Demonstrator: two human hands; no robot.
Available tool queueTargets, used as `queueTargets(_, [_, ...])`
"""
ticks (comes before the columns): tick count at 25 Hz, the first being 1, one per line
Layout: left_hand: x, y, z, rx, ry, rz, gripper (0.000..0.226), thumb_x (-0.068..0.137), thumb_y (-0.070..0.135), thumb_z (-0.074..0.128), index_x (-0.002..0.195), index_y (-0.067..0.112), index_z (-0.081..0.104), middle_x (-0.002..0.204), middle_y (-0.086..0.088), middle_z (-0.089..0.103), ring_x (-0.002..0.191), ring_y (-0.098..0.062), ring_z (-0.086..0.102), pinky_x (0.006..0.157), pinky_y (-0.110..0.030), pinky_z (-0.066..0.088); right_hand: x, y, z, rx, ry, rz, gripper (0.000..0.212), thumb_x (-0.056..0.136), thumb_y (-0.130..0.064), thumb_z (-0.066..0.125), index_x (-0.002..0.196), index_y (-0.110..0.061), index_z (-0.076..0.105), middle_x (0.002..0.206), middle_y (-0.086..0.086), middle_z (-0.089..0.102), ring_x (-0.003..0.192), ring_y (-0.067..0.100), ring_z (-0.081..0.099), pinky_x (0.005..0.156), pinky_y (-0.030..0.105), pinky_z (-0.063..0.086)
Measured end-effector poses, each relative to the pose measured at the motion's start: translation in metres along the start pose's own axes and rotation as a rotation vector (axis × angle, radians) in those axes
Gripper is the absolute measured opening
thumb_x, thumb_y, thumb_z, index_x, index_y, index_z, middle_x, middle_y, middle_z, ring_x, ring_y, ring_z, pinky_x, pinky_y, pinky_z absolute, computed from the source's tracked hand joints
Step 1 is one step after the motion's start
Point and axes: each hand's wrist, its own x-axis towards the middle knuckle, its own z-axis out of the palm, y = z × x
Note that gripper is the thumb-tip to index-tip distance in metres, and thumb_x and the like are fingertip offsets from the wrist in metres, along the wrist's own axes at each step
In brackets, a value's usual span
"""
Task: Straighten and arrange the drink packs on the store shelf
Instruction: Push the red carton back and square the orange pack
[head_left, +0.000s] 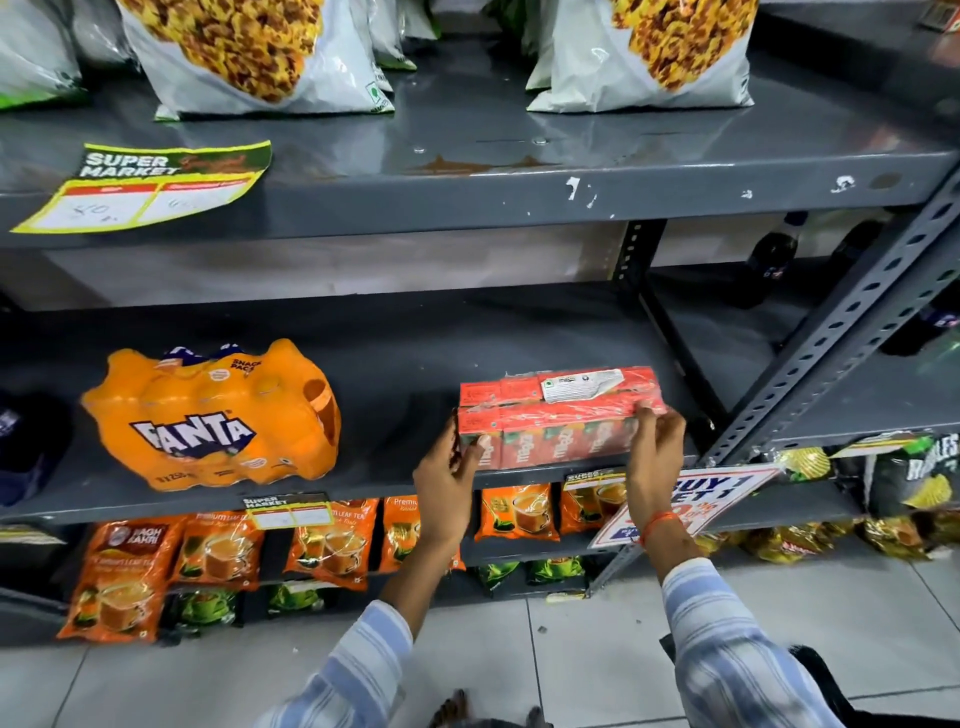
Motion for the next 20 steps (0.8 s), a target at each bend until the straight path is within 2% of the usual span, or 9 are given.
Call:
queueTargets(3, [0.004,-0.009,-0.011,-0.024,0.011,-0.013,0.044,0.089,0.017,0.059,0.132,0.012,0.05,0.122,-0.006,0.065,0.109,-0.009,0.058,0.083,-0.002,0.044,-0.011,0.005,0.01,-0.022,0.029,-0.037,0.036,0.095,-0.034,0.049,0.117,-0.006,0.048,0.116,0.009,0.059,0.101,0.017,0.056,0.069,0.008,0.043])
queueTargets(5, [0.005,-0.011,-0.012,-0.011,0.003,-0.03,0.046,0.089,0.017,0.059,0.133,0.013,0.048,0.124,-0.007,0.064,0.111,-0.01,0.057,0.083,-0.003,0.045,-0.012,0.007,0.008,-0.018,0.037,-0.04,0.037,0.095,-0.034,0.049,0.119,-0.006,0.047,0.121,0.014,0.06,0.104,0.02,0.058,0.077,0.019,0.044])
queueTargets(8, [0.003,-0.008,-0.01,0.051,-0.051,-0.047,0.059,0.091,0.026,0.056,0.143,0.016,0.031,0.137,-0.009,0.055,0.126,-0.021,0.051,0.101,-0.03,0.046,-0.014,0.003,0.014,-0.126,0.069,-0.021,0.047,0.096,-0.036,0.044,0.131,-0.006,0.04,0.138,0.017,0.05,0.122,0.026,0.051,0.094,0.034,0.043])
queueTargets(10, [0.002,-0.001,-0.01,0.15,-0.068,-0.044,0.076,0.09,0.039,0.05,0.148,0.018,0.007,0.155,-0.009,0.028,0.142,-0.024,0.028,0.115,-0.042,0.03,-0.025,-0.001,0.021,-0.32,0.134,-0.178,0.061,0.096,-0.04,0.037,0.145,-0.006,0.023,0.156,0.017,0.025,0.143,0.028,0.026,0.117,0.041,0.024])
queueTargets(11, [0.001,0.004,-0.011,0.206,-0.047,0.001,0.081,0.089,0.044,0.047,0.148,0.018,-0.002,0.159,-0.007,0.013,0.146,-0.022,0.014,0.118,-0.043,0.021,-0.032,-0.006,0.028,-0.389,0.142,-0.302,0.064,0.097,-0.039,0.035,0.148,-0.005,0.016,0.159,0.016,0.015,0.148,0.026,0.013,0.12,0.042,0.012])
queueTargets(13, [0.002,0.014,-0.018,0.298,0.024,0.12,0.084,0.088,0.05,0.042,0.147,0.018,-0.009,0.16,-0.004,-0.006,0.145,-0.015,-0.003,0.119,-0.04,0.008,-0.046,-0.016,0.048,-0.404,0.077,-0.459,0.063,0.098,-0.034,0.035,0.149,-0.005,0.012,0.16,0.016,0.009,0.149,0.023,0.005,0.122,0.041,0.006])
queueTargets(15, [0.006,0.02,-0.033,0.35,0.066,0.2,0.082,0.09,0.051,0.041,0.146,0.021,-0.012,0.156,0.003,-0.015,0.143,-0.011,-0.009,0.12,-0.038,0.005,-0.065,-0.03,0.075,-0.34,-0.006,-0.493,0.061,0.098,-0.03,0.037,0.148,-0.004,0.014,0.16,0.016,0.012,0.149,0.023,0.007,0.123,0.039,0.011])
queueTargets(17, [0.01,0.02,-0.061,0.364,0.116,0.239,0.081,0.091,0.053,0.038,0.146,0.023,-0.012,0.156,0.004,-0.013,0.144,-0.011,-0.007,0.12,-0.036,0.006,-0.09,-0.038,0.105,-0.263,-0.058,-0.518,0.058,0.098,-0.028,0.038,0.147,-0.004,0.018,0.158,0.015,0.018,0.148,0.023,0.012,0.122,0.039,0.014])
queueTargets(20, [0.018,0.012,-0.116,0.377,0.2,0.233,0.084,0.086,0.065,0.026,0.148,0.017,-0.004,0.16,-0.006,0.001,0.144,-0.011,-0.001,0.119,-0.031,0.005,-0.124,-0.045,0.154,-0.182,-0.121,-0.559,0.055,0.096,-0.025,0.039,0.145,-0.004,0.025,0.155,0.016,0.026,0.146,0.024,0.021,0.121,0.04,0.021])
